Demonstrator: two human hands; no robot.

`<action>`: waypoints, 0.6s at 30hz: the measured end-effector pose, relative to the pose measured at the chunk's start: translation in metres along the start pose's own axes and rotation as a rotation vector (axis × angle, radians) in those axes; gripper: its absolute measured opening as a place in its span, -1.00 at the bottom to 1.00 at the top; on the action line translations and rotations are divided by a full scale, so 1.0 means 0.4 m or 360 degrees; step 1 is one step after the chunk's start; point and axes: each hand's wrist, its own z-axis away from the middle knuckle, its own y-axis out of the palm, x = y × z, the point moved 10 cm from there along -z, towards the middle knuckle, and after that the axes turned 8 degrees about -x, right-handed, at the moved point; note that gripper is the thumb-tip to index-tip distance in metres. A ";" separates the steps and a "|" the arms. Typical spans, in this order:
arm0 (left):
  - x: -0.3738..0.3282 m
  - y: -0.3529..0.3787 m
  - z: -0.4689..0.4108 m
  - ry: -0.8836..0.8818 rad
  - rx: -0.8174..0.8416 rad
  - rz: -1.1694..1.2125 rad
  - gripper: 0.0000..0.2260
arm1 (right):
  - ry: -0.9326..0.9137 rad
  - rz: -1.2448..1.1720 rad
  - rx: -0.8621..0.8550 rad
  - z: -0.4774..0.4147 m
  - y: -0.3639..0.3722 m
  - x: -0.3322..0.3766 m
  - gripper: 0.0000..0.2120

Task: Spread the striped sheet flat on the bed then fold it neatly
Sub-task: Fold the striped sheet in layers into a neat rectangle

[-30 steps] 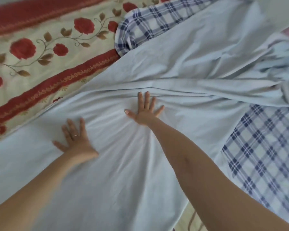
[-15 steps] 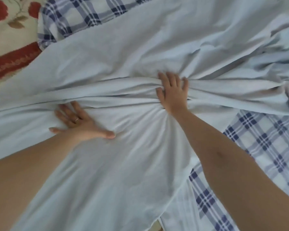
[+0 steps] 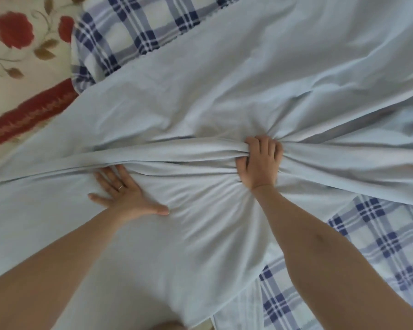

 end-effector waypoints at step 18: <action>-0.524 -0.473 -0.262 0.0253 -0.1710 0.0419 -0.61 | 0.0009 -0.0091 0.0248 -0.019 0.055 -0.016 -0.65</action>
